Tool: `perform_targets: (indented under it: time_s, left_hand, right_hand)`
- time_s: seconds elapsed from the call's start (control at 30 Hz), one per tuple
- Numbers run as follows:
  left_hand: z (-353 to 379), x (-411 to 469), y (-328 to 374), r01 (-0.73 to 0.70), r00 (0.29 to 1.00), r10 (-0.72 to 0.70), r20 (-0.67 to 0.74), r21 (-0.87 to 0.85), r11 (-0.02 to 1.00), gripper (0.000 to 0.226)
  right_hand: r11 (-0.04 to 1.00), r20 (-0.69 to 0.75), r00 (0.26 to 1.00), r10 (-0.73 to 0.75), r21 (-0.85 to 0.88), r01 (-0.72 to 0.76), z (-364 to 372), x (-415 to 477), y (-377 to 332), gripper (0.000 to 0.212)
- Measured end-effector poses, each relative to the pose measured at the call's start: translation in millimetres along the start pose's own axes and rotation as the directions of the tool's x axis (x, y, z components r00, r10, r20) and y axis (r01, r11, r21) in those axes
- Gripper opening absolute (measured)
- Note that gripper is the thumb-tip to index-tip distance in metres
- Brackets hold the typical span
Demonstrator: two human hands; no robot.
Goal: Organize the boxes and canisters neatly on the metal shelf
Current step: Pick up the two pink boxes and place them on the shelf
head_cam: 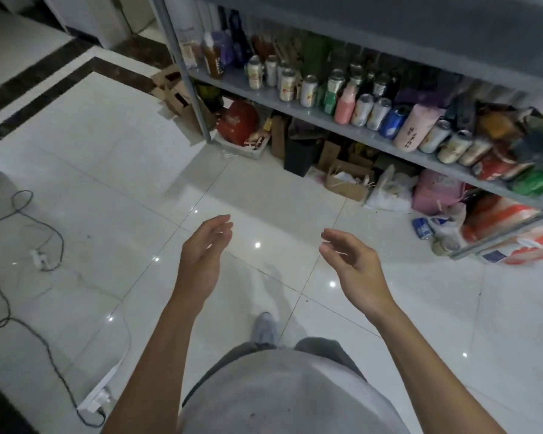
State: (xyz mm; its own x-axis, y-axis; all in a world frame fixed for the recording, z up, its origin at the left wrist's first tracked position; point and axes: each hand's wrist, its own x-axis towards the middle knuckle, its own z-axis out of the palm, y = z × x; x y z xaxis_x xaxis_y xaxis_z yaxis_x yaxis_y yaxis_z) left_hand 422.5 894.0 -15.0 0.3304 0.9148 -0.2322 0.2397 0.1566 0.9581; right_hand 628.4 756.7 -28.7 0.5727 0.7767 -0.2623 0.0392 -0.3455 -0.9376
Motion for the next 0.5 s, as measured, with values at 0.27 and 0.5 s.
perform_targets:
  time_s: [0.27, 0.5]
  left_hand:
    - [18.8, 149.1, 52.6, -0.021, 0.992, 0.015, 0.129, 0.045, 0.999, 0.026]
    - [42.9, 260.1, 71.5, -0.015, 0.999, 0.013, 0.045, 0.04, 0.999, 0.025]
  right_hand:
    - [0.999, -0.118, 0.993, 0.03, 0.035, -0.026, 14.8, 108.1, -29.2, 0.028]
    - [1.0, -0.055, 0.998, -0.031, 0.003, 0.031, 17.3, 253.7, -63.6, 0.03]
